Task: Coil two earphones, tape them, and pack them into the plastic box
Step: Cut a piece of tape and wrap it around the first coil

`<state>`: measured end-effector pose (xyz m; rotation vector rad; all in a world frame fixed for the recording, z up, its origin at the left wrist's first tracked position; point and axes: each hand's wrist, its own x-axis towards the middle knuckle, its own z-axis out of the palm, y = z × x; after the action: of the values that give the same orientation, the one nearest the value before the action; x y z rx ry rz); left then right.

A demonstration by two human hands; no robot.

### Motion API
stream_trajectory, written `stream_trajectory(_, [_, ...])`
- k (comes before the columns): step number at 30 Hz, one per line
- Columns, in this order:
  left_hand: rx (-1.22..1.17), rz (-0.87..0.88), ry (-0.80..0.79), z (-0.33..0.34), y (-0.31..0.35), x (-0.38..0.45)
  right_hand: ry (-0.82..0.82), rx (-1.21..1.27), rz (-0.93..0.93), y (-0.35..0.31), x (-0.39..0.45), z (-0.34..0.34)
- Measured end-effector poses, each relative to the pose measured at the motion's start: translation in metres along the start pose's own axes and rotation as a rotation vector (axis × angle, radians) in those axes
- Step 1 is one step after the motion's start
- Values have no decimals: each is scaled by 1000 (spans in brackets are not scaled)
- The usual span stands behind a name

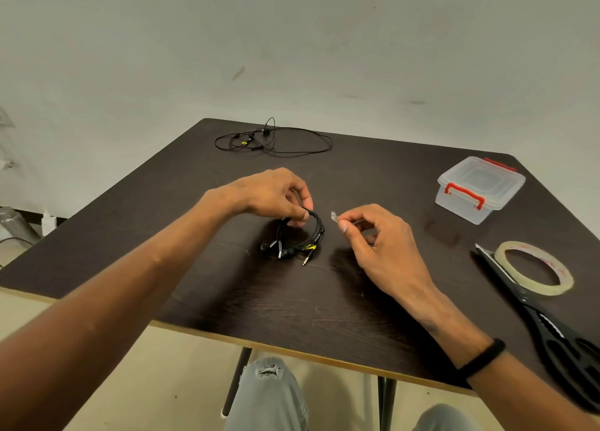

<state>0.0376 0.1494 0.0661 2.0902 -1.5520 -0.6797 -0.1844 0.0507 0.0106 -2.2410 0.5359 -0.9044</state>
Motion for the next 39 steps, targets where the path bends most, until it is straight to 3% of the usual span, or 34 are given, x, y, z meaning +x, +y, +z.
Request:
stream_trajectory(7, [-336,-38,-40,-2,-5,-14,62,20,45,-9,-1,5])
stream_trajectory(12, [-497,-69,12,6,-6,-21,150,-123,-29,-21,3,17])
stream_trajectory(29, [-769,-65,281,36,5,-35,241,-563,-173,-44,1,33])
stream_trajectory(39, [-931,-94,322,41,20,-37,231,-583,-171,-40,-1,31])
